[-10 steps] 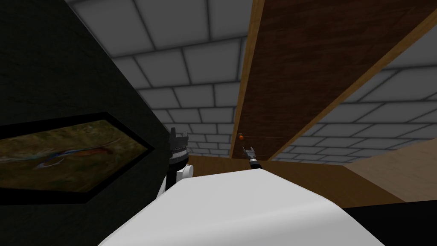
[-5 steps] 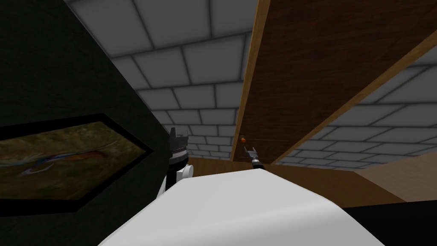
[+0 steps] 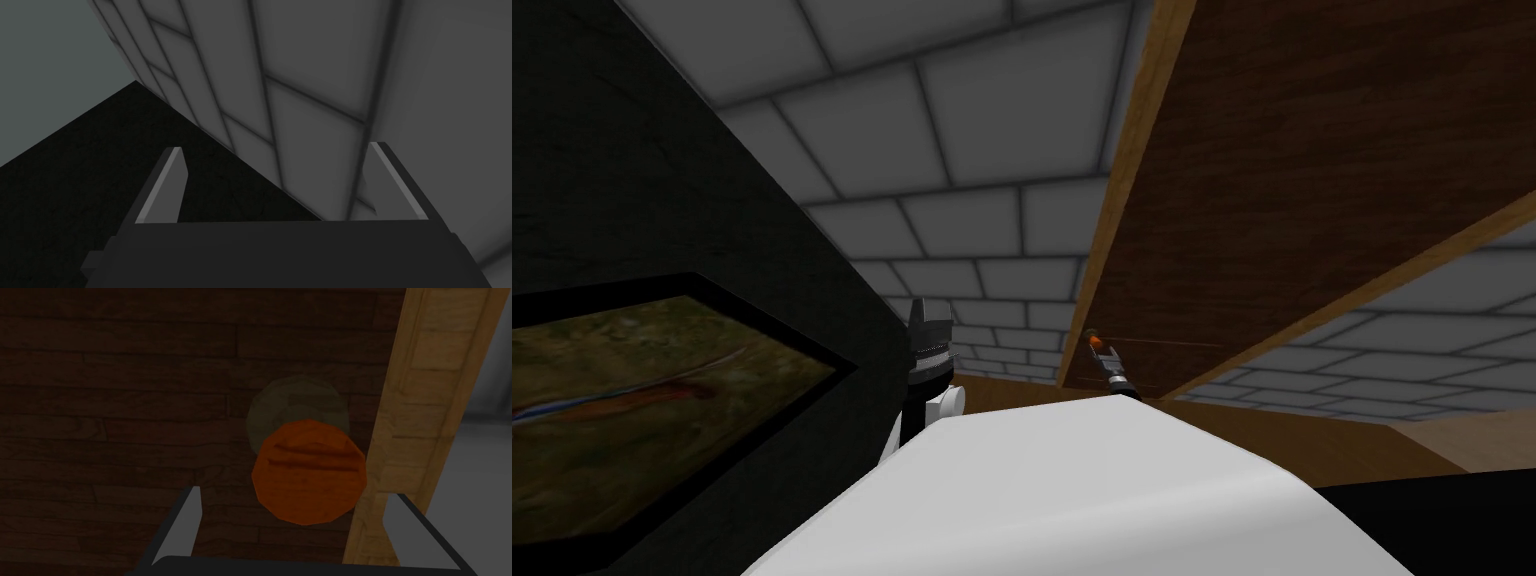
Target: Pull the door open
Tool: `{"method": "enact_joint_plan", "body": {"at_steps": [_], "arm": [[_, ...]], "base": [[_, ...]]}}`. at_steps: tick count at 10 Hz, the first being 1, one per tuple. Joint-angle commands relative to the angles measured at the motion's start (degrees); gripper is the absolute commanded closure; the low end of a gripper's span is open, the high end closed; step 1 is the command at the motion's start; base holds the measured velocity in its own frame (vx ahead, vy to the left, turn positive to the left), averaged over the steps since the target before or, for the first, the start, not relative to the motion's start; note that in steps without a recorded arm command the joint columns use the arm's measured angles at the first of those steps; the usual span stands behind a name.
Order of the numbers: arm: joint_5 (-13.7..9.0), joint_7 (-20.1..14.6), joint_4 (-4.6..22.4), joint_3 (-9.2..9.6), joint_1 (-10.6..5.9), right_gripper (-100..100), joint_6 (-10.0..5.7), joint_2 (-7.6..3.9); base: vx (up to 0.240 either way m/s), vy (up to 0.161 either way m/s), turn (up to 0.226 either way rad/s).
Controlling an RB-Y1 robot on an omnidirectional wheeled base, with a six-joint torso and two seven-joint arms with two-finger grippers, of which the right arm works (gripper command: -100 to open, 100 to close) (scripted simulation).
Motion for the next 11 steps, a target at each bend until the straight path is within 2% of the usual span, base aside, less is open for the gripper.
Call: {"method": "enact_joint_plan", "body": {"at_steps": [1,2,3,4,9,11], "arm": [[-0.66,-0.54,0.68,-0.10,0.29,-100,-0.52,-0.39],[-0.98,-0.69,1.16,-0.18,0.32,-100,-0.80,-0.39],[-0.72,-0.59,0.64,-0.09,0.31,-100,-0.41,-0.28],[-0.72,-0.59,0.64,-0.09,0.31,100,-0.41,-0.28],[-0.72,-0.59,0.64,-0.09,0.31,100,-0.41,-0.28],[-4.06,-0.94,1.02,0.06,0.12,100,3.01,-0.38]], "base": [[0.199,0.006,0.034],[0.201,-0.007,0.033],[0.084,-0.002,0.008],[-0.011,0.001,-0.002],[-0.016,0.001,0.002],[-0.016,0.018,-0.019]]}}
